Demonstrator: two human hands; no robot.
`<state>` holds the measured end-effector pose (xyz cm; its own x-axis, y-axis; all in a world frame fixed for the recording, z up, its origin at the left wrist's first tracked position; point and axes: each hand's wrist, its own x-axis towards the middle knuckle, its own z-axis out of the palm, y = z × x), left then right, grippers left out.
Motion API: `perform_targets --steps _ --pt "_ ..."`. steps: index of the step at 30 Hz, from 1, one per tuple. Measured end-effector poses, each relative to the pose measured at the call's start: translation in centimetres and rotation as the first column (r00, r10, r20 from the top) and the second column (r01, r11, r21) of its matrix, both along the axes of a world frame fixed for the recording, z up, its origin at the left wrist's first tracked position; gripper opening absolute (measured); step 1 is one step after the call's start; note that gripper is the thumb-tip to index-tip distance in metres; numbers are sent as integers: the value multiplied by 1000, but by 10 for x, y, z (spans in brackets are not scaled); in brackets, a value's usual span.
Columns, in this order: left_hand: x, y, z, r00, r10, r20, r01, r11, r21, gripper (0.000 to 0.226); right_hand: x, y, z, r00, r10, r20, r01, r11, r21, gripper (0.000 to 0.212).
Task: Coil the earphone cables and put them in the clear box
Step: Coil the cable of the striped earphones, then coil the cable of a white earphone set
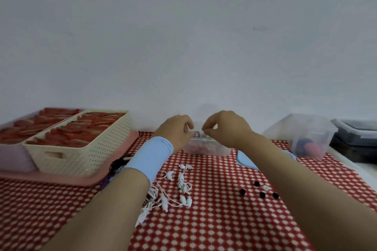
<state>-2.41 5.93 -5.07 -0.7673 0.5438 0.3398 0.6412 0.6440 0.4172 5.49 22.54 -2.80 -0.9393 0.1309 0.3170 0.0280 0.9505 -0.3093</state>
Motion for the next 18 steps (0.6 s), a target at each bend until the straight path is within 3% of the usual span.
perform_targets --steps 4,10,12,14,16,18 --pt "19 -24 -4 993 25 119 1 977 -213 13 15 -38 -10 975 167 150 -164 986 -30 17" --pt "43 -59 -19 964 99 245 5 919 -393 38 27 -75 -38 931 213 297 -294 919 263 57" --pt "44 -68 -22 946 140 294 -17 923 -383 40 30 -76 -45 932 214 291 -285 930 230 57" --pt "48 -72 -20 941 141 307 -33 943 -330 33 31 -72 -49 935 197 295 -260 946 194 40" --pt "54 -70 -15 956 84 282 -7 964 -264 24 30 -64 -51 932 187 312 -243 958 152 25" --pt "64 -62 -8 958 3 287 53 981 -187 24 32 -54 -48 934 190 302 -216 975 57 25"
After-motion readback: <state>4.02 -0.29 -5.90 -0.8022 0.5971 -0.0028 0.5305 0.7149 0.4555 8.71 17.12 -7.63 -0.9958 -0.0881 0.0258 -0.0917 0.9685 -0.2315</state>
